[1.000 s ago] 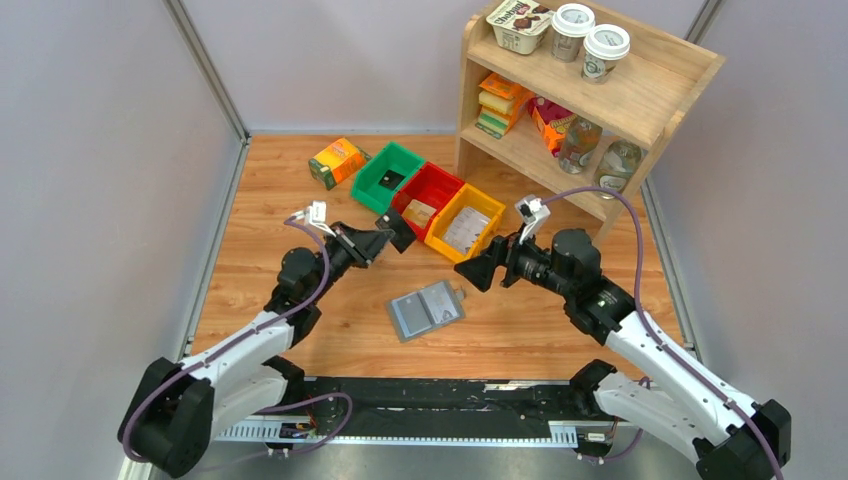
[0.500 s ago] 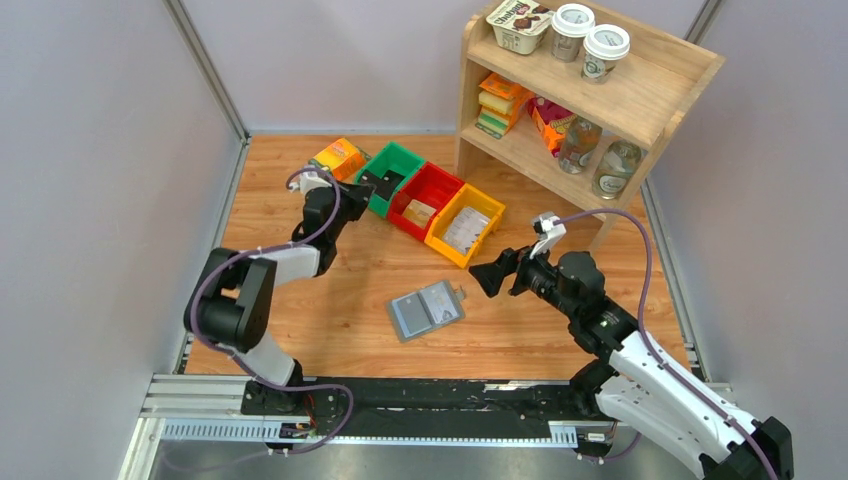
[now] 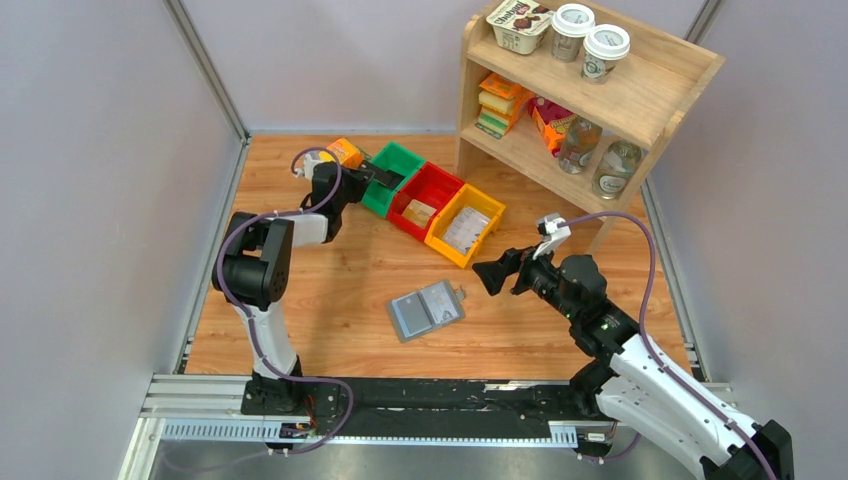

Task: Take the credit cards out of the card holder
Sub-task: Place the credit card in the storage box.

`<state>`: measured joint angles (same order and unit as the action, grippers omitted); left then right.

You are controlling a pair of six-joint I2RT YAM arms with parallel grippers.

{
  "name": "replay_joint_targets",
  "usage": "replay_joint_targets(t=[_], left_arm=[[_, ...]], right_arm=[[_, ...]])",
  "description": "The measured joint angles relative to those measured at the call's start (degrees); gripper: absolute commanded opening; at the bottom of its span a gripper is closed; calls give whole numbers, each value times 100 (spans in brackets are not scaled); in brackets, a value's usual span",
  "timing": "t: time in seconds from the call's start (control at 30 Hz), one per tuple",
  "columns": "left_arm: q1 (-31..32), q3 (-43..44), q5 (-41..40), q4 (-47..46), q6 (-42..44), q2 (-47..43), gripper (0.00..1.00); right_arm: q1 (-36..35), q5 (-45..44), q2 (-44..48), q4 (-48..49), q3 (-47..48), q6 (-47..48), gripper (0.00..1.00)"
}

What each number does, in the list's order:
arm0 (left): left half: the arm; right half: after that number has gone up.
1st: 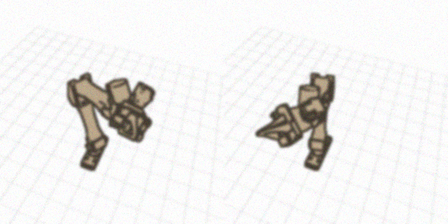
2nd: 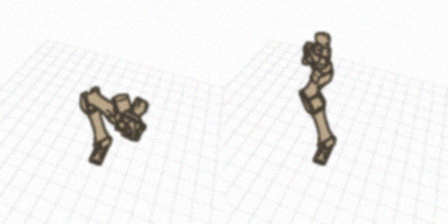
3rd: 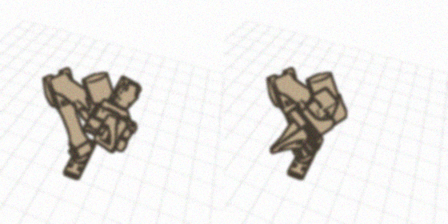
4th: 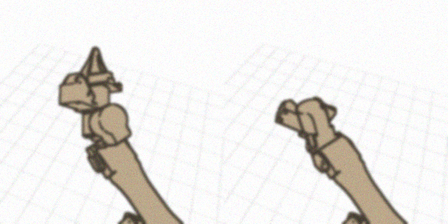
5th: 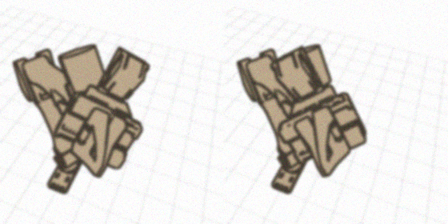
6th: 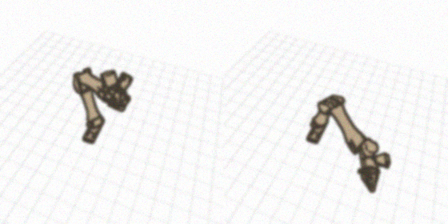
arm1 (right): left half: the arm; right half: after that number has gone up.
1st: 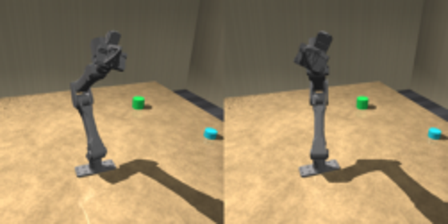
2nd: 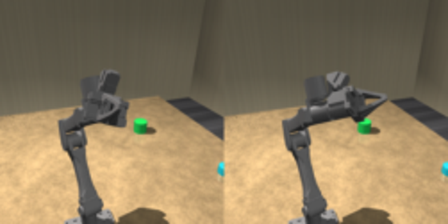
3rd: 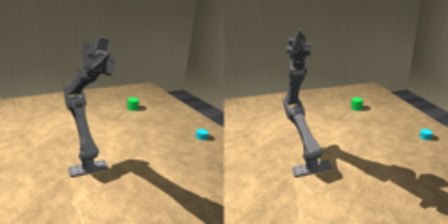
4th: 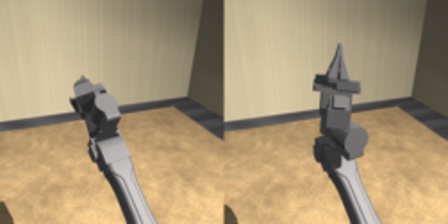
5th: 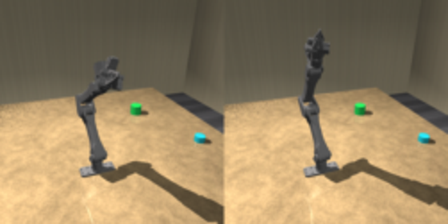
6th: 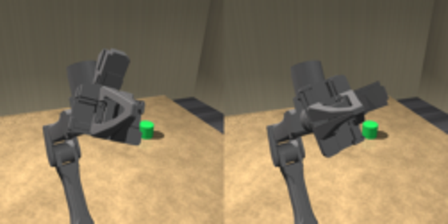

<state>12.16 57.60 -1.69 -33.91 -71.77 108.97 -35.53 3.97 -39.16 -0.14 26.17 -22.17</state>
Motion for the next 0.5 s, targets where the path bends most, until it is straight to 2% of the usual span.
replay_joint_targets(t=[0.3,0.5], left_arm=[[-57,514,605,603,-197,393,0],[-57,695,833,953,-227,575,6]], right_arm=[[0,-50,4,17,-11,0,100],[0,-48,4,87,-44,2,100]])
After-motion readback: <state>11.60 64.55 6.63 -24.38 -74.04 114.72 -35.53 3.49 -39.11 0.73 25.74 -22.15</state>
